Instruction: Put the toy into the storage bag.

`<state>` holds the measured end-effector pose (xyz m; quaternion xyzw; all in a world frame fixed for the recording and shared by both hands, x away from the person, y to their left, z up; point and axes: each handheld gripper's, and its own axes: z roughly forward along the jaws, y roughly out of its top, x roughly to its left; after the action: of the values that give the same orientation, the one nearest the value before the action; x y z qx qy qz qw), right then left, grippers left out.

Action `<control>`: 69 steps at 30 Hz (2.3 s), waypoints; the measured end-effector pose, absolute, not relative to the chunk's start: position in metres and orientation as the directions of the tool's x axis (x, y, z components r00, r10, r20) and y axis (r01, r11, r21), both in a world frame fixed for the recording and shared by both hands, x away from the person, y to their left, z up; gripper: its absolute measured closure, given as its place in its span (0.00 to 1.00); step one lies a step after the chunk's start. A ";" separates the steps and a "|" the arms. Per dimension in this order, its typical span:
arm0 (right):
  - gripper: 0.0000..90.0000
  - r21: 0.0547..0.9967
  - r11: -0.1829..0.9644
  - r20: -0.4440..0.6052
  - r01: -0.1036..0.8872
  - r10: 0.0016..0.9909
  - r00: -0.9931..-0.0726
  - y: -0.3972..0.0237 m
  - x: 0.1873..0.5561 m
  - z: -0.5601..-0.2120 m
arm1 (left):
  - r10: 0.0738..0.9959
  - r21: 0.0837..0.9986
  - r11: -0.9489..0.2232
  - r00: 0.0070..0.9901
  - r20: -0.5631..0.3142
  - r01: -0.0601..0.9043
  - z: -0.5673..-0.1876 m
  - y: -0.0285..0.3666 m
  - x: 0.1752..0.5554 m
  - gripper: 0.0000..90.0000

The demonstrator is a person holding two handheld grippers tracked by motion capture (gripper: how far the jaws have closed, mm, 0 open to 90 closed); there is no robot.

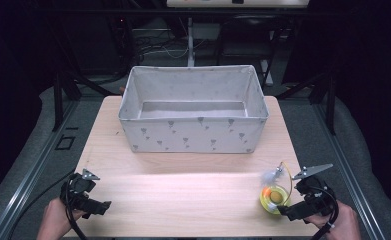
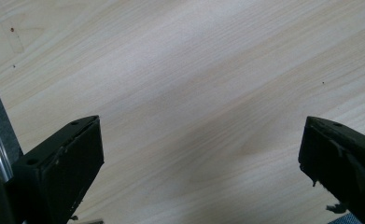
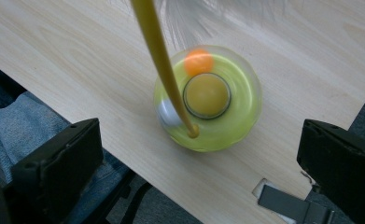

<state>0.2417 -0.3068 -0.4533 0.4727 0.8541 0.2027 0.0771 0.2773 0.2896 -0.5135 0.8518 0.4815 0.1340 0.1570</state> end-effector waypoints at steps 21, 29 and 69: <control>0.53 0.351 0.525 0.045 0.775 0.818 -0.574 -0.296 0.260 -0.426 | 0.856 0.354 -0.502 0.511 0.073 0.789 -0.518 0.287 0.277 0.00; 0.70 0.311 0.550 0.027 0.775 0.810 -0.585 -0.292 0.263 -0.420 | 0.854 0.338 -0.507 0.515 0.072 0.793 -0.519 0.287 0.277 0.00; 0.98 0.258 0.649 -0.002 0.716 0.741 -0.671 -0.273 0.281 -0.396 | 0.851 0.310 -0.514 0.519 0.072 0.800 -0.522 0.287 0.278 0.01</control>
<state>0.2810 -0.2726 -0.3962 0.4019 0.9064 0.1183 0.0535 0.2777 0.2866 -0.5218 0.8634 0.4781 0.1080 0.1195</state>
